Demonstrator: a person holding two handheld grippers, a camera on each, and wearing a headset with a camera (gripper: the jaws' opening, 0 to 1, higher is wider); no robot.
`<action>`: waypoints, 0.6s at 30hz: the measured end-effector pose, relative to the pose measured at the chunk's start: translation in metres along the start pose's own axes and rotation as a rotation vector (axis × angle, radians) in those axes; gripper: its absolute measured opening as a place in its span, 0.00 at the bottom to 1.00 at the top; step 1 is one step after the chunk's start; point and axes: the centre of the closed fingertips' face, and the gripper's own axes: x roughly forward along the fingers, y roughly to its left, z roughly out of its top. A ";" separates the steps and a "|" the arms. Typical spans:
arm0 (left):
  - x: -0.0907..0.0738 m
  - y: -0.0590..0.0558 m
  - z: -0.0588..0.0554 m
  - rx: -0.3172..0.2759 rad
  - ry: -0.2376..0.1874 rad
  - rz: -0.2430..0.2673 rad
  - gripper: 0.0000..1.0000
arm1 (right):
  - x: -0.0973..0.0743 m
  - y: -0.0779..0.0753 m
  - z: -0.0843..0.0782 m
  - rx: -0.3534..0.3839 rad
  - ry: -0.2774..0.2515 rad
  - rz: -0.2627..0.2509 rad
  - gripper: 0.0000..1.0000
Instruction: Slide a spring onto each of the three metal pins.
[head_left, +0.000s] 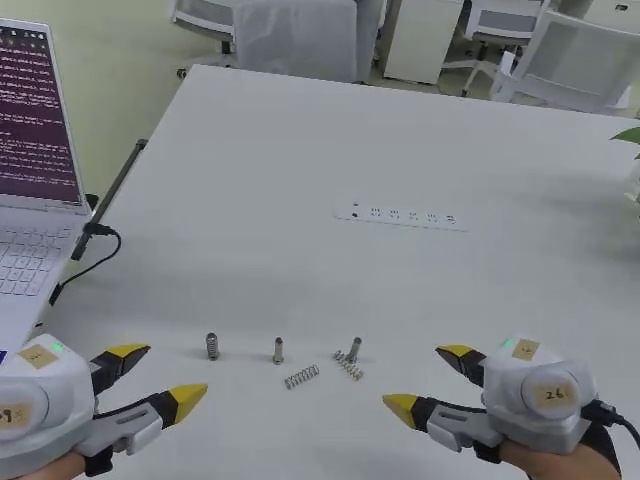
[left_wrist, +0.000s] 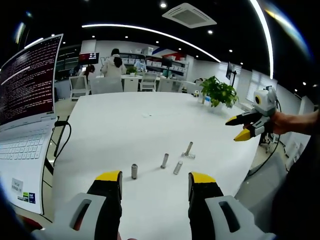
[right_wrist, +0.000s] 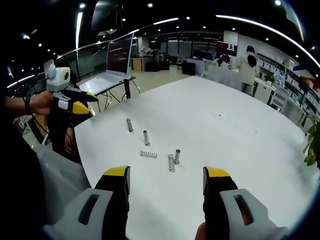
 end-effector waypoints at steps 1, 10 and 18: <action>0.001 -0.001 -0.001 0.004 0.004 -0.004 0.48 | -0.002 -0.001 -0.001 0.002 0.001 -0.006 0.58; 0.017 -0.019 -0.002 0.034 0.029 -0.052 0.48 | -0.016 -0.010 -0.011 0.036 -0.002 -0.042 0.58; 0.033 -0.040 -0.003 0.064 0.049 -0.118 0.47 | -0.028 -0.011 -0.023 0.064 0.007 -0.065 0.58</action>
